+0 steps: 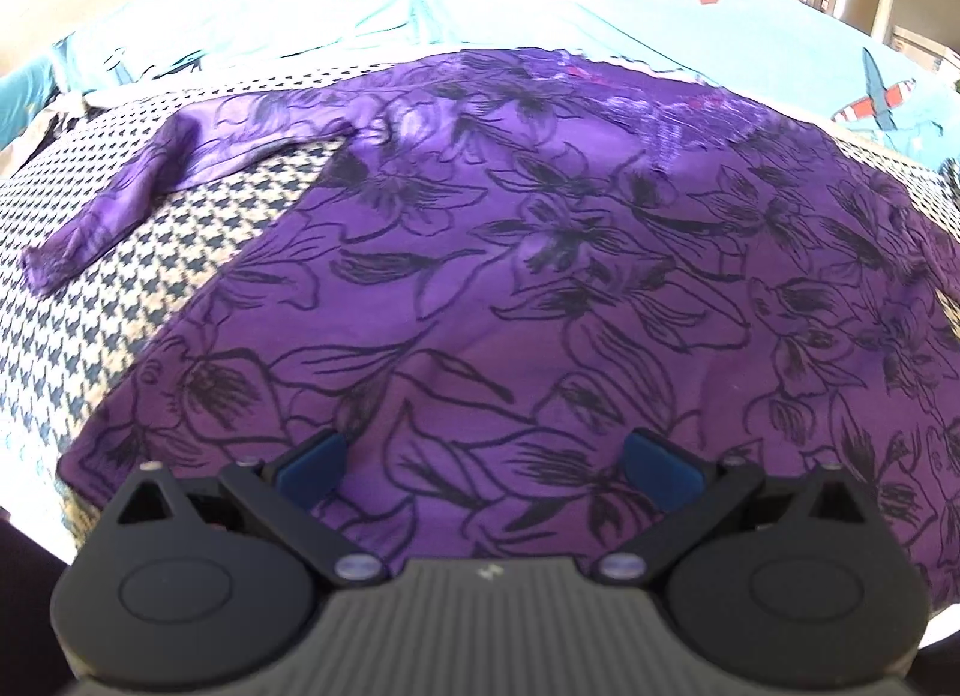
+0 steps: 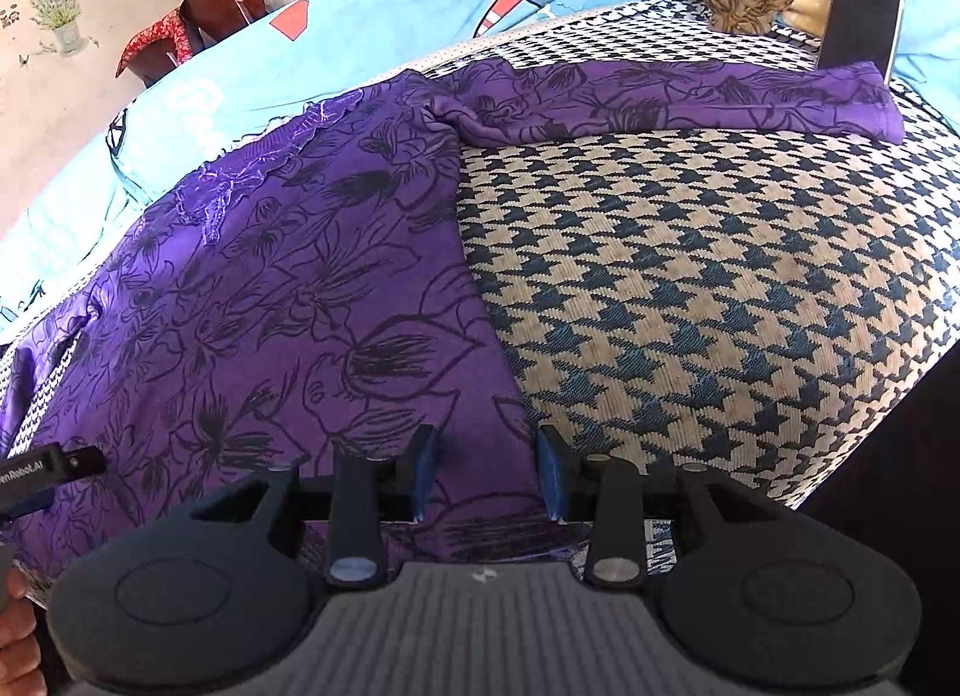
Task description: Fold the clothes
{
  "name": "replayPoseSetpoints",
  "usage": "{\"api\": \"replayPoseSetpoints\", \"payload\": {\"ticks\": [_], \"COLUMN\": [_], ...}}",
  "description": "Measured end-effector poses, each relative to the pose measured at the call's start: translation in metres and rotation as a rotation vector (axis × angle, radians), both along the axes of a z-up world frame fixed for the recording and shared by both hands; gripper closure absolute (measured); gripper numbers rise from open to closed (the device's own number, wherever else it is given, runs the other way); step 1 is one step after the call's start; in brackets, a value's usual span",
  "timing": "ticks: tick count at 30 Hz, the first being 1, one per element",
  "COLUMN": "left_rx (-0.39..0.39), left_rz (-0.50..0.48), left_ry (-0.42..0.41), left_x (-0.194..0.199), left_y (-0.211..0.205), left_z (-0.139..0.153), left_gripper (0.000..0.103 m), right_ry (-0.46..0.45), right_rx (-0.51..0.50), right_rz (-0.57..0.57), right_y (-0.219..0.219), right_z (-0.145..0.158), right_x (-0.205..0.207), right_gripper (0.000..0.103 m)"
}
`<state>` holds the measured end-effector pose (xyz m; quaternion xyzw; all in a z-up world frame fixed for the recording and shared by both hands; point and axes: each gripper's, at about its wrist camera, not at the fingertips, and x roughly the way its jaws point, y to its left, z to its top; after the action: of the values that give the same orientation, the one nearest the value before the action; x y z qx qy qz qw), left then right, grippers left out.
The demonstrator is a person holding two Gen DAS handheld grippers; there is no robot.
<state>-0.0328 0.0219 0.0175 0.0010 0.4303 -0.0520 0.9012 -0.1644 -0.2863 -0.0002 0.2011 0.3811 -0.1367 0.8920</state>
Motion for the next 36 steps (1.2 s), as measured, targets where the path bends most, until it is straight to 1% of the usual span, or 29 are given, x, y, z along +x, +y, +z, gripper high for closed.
{"api": "replayPoseSetpoints", "payload": {"ticks": [4, 9, 10, 11, 12, 14, 16, 17, 20, 23, 26, 30, 31, 34, 36], "left_rx": [0.0, 0.007, 0.008, 0.009, 0.011, 0.015, 0.024, 0.032, 0.045, 0.038, 0.037, 0.035, 0.045, 0.077, 0.097], "left_rz": [0.028, 0.037, 0.036, 0.036, 0.035, 0.035, 0.037, 0.045, 0.089, 0.158, 0.229, 0.309, 0.314, 0.329, 0.338], "left_ry": [0.002, -0.001, -0.001, -0.002, -0.002, -0.003, -0.004, -0.003, 0.004, 0.005, -0.021, -0.018, -0.012, 0.004, 0.001], "left_x": [0.001, 0.001, 0.001, 0.001, 0.001, 0.001, 0.001, 0.0, 0.0, -0.001, -0.003, -0.001, 0.0, 0.003, 0.003], "left_y": [0.006, 0.007, 0.007, 0.006, 0.006, 0.006, 0.007, 0.009, 0.019, 0.036, 0.051, 0.067, 0.067, 0.067, 0.066], "left_z": [0.0, -0.001, -0.001, -0.001, -0.001, -0.001, -0.001, -0.001, -0.002, -0.001, 0.003, 0.003, 0.002, -0.001, -0.001], "left_gripper": [0.0, 0.0, 0.0, 0.0, 0.0, 0.0, 0.0, 0.0, 0.0, 0.0, 0.0, 0.0, 0.0, 0.0, 0.0], "right_ry": [0.005, 0.01, 0.01, 0.01, 0.008, 0.005, 0.015, 0.02, 0.032, 0.037, 0.044, -0.03, -0.048, -0.086, -0.114], "right_rx": [-0.015, -0.05, -0.052, -0.053, -0.058, -0.067, -0.102, -0.116, -0.09, -0.084, -0.099, -0.098, -0.098, -0.123, -0.136], "right_rz": [0.003, 0.017, 0.018, 0.019, 0.024, 0.033, 0.013, -0.01, -0.071, -0.106, -0.132, -0.158, -0.164, -0.075, -0.002], "right_y": [0.003, 0.008, 0.008, 0.008, 0.009, 0.011, 0.014, 0.013, 0.003, 0.0, 0.002, 0.003, 0.003, 0.014, 0.024], "right_z": [-0.001, -0.001, -0.001, -0.001, -0.001, 0.0, 0.002, 0.003, 0.004, 0.006, 0.007, 0.015, 0.017, 0.019, 0.019], "right_x": [0.002, 0.002, 0.002, 0.002, 0.001, 0.001, -0.001, -0.003, -0.009, -0.011, -0.013, -0.018, -0.019, -0.018, -0.015], "right_gripper": [0.065, 0.064, 0.069, 0.083, 0.088, 0.094, 0.096, 0.096, 0.098, 0.098, 0.098, 0.096, 0.096, 0.095, 0.093]}}
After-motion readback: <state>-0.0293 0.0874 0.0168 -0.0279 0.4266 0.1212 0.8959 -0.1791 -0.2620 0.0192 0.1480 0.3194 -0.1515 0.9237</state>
